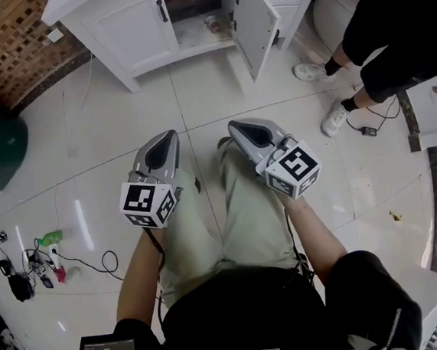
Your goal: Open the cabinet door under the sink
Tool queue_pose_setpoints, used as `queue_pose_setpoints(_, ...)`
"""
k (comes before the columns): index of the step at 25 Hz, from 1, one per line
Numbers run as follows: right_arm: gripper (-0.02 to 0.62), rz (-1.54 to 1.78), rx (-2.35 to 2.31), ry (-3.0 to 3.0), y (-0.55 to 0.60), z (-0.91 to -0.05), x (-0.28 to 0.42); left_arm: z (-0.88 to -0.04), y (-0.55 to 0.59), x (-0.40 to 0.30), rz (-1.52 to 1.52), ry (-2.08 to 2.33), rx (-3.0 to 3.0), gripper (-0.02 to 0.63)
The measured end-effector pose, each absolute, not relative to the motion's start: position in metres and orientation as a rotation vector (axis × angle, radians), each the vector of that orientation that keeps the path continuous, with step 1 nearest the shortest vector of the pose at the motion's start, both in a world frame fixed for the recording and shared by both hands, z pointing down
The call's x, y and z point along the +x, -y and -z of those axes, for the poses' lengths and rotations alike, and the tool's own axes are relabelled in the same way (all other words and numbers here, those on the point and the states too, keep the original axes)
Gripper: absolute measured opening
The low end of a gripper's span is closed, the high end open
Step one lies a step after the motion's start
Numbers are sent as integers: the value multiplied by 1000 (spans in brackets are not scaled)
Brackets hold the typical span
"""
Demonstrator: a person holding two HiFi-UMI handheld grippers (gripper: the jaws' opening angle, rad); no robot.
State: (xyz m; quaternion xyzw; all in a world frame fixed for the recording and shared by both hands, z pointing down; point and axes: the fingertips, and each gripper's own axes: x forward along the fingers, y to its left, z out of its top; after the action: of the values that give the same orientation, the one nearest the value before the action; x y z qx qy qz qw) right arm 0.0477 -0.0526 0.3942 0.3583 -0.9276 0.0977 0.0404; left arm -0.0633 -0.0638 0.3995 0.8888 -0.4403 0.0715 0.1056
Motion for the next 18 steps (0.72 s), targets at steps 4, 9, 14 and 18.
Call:
queue_pose_setpoints(4, -8, -251, 1094, 2876, 21, -393, 45, -399, 30, -69, -200, 1338, 2617, 15)
queue_pose_setpoints(9, -9, -251, 1111, 2906, -8, -394, 50, -400, -3, -76, -172, 1374, 2595, 15)
queue_pose_setpoints(14, -9, -253, 1040, 2886, -26, -401, 46, -406, -25, -78, -207, 1396, 2589, 15)
queue_pose_setpoints(18, -8, -262, 1031, 2859, -32, -405, 50, -407, -32, -79, -199, 1400, 2584, 15)
